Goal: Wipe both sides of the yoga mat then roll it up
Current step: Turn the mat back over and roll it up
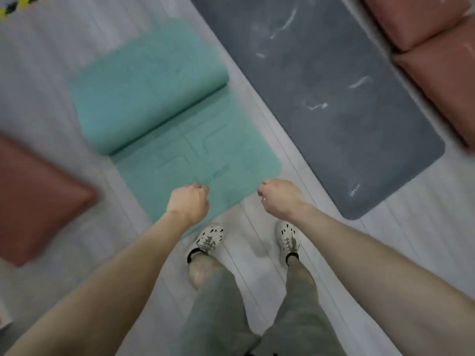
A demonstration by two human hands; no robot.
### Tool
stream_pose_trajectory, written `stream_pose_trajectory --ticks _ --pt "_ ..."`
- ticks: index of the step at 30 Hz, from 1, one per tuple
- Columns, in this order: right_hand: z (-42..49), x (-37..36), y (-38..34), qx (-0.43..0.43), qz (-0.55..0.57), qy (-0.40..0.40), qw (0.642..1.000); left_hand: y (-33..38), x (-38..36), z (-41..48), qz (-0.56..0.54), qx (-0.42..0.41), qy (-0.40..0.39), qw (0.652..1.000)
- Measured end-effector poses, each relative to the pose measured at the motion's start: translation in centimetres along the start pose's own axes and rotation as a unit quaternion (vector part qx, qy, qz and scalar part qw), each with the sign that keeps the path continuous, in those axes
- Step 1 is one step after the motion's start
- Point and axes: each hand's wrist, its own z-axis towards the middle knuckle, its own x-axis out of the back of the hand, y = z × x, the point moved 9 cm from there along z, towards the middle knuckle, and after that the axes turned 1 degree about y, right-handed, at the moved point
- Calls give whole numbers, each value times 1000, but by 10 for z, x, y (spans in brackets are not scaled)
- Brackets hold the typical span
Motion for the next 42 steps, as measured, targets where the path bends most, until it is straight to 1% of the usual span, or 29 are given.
stream_pose_trajectory --ticks 1,3,5,9,12,14,17,19,21,23,24,26,28,30,32,35,38,40,42 --pt "14 -17 1 21 -3 -2 1000 1 -27 -1 -22 28 -10 999" --pt "44 -55 4 52 -12 -2 999 2 -81 5 -69 86 -4 994" --pt "68 -103 9 80 -21 -2 997 13 -142 14 -112 129 -9 985" --pt "121 -209 23 127 -62 19 990 37 -273 53 -143 155 -17 977" --pt "168 -305 44 155 -94 7 983 48 -374 99 -129 158 -23 979" --pt "202 -360 60 160 -113 11 981 47 -433 132 -116 174 -13 978" --pt "252 -416 74 173 -125 46 976 37 -482 178 -103 200 48 973" --pt "284 -440 77 176 -130 73 973 22 -498 206 -93 217 95 967" --pt "316 -458 84 168 -137 84 973 4 -510 229 -79 235 115 962" --pt "340 -473 96 156 -161 86 971 -8 -519 248 -75 234 128 961" --pt "347 -476 101 160 -171 100 967 -10 -519 254 -70 225 139 962" --pt "352 -479 102 184 -193 122 956 -13 -516 262 -45 214 154 964" --pt "350 -477 98 217 -212 119 945 -14 -509 265 -16 200 146 969" --pt "349 -468 92 247 -206 125 939 -14 -497 264 -13 170 156 973" --pt "346 -446 86 245 -179 140 943 -17 -478 258 -24 157 173 972" --pt "326 -402 79 225 -163 158 948 -29 -432 235 -33 179 191 965" --pt "282 -341 77 213 -171 161 948 -33 -364 196 -31 194 196 961" --pt "257 -286 77 202 -173 169 949 -30 -305 161 -26 190 216 958" --pt "235 -213 69 196 -159 196 948 -28 -236 124 -28 198 242 949"
